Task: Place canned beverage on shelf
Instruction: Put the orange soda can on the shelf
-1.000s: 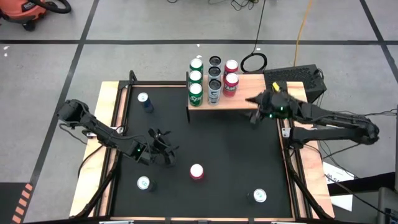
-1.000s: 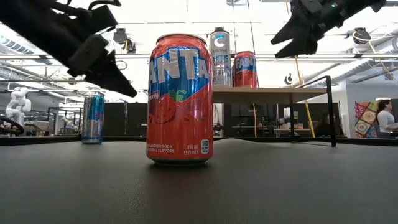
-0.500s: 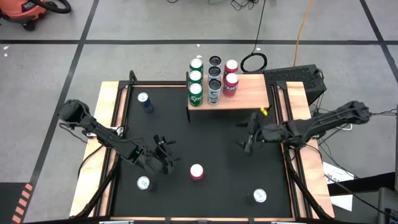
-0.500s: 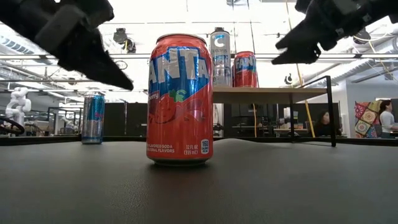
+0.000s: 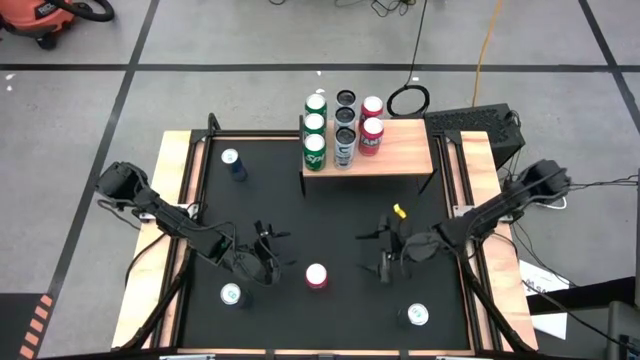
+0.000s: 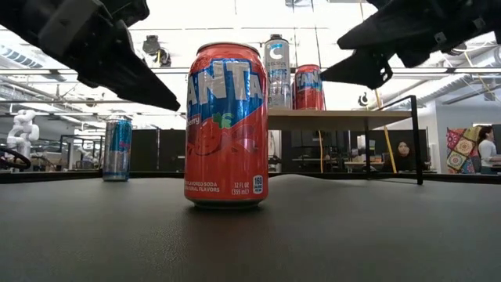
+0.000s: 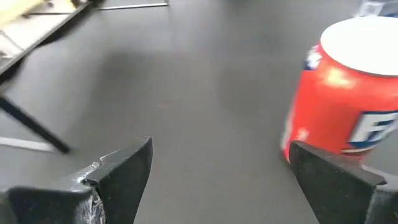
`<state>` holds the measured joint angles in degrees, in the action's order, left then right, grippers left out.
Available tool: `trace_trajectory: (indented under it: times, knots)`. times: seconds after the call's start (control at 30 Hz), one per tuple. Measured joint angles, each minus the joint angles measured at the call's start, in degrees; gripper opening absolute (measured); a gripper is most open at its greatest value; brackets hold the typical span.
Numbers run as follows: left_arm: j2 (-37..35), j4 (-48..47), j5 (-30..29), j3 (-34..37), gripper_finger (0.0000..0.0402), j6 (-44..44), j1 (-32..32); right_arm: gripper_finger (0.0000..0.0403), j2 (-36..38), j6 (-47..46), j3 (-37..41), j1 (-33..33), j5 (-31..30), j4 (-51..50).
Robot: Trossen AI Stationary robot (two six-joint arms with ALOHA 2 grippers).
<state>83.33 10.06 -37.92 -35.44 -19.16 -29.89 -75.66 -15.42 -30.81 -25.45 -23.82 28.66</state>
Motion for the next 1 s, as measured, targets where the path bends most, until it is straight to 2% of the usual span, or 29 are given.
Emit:
trace_trajectory:
  times: [0.23,0.63,0.87,1.0]
  knots:
    - [1.25,2.98,7.70,0.00,0.0371,0.29,0.11,0.0352,-9.55,0.45,-1.82,-0.25,5.12,10.15]
    - [5.54,8.30,8.23,0.00,0.0371,0.52,1.29,0.0352,-24.35,3.49,-15.96,-0.28,4.55,10.13]
    - [6.10,9.27,8.23,0.00,0.0371,0.00,1.36,0.0352,-30.09,2.35,-21.72,-1.60,3.86,9.95]
    - [6.10,9.86,8.23,0.00,0.0371,0.00,1.36,0.0352,-32.86,0.59,-23.76,-2.03,1.32,9.69]
